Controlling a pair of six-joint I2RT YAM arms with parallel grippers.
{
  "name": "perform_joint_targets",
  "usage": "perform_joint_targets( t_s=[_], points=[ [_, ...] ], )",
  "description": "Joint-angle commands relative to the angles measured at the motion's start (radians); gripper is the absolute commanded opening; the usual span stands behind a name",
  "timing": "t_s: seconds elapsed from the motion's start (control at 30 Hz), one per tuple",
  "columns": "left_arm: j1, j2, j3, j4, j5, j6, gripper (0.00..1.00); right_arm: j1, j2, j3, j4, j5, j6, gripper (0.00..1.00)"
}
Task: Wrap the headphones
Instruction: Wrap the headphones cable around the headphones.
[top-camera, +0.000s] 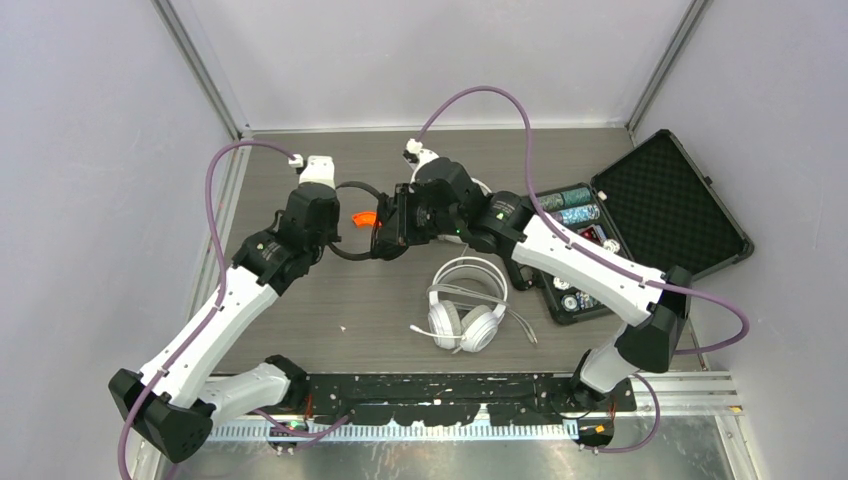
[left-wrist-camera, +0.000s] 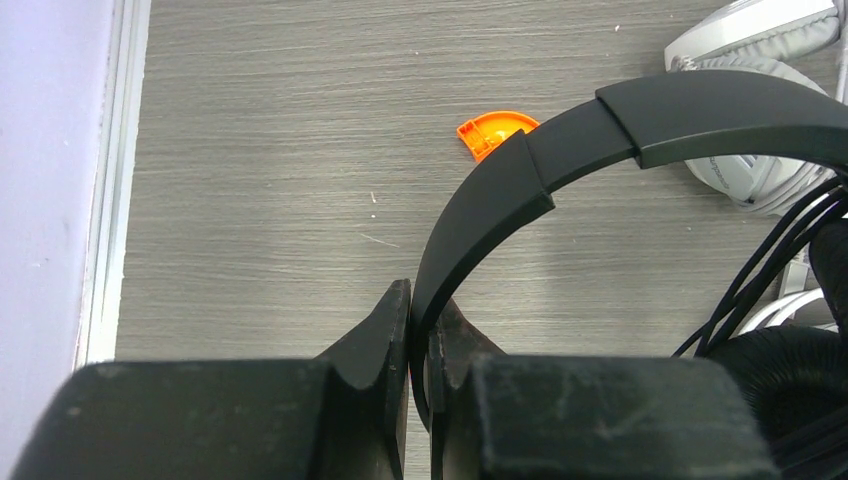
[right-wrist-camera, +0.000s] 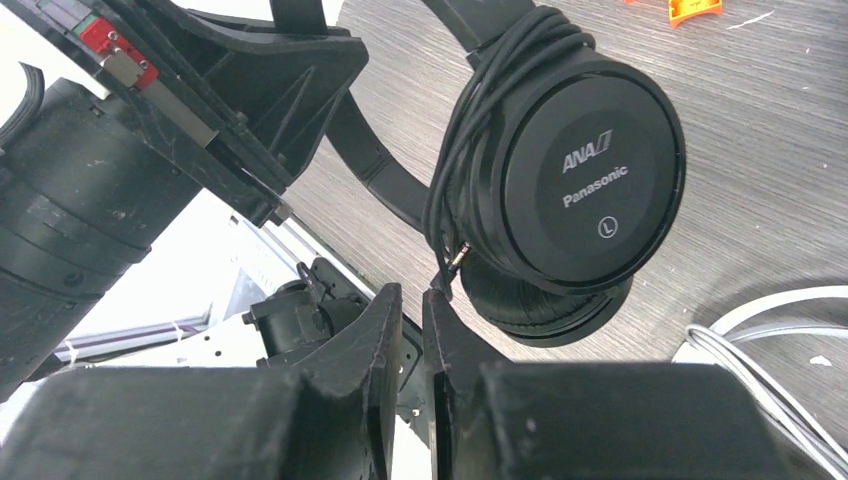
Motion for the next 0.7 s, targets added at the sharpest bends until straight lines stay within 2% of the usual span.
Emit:
perform_joint_targets(
  t_s=[0.0, 0.3, 0.67],
  points=[
    [-0.002, -0.035, 0.042, 0.059, -0.015, -0.042, 0.00, 0.022, -0.005, -0.001, 0.058, 0.039, 0.012, 0.18],
    [-0.002, -0.047, 0.066, 0.044, 0.021, -0.080, 0.00, 0.039, 0.029, -0.024, 0.085, 0.137, -0.019, 0.10],
    [-0.002, -0.050, 0.074, 0.052, 0.047, -0.108, 0.00, 0.058, 0.084, -0.029, 0.158, 0.146, -0.043, 0.10]
  ],
)
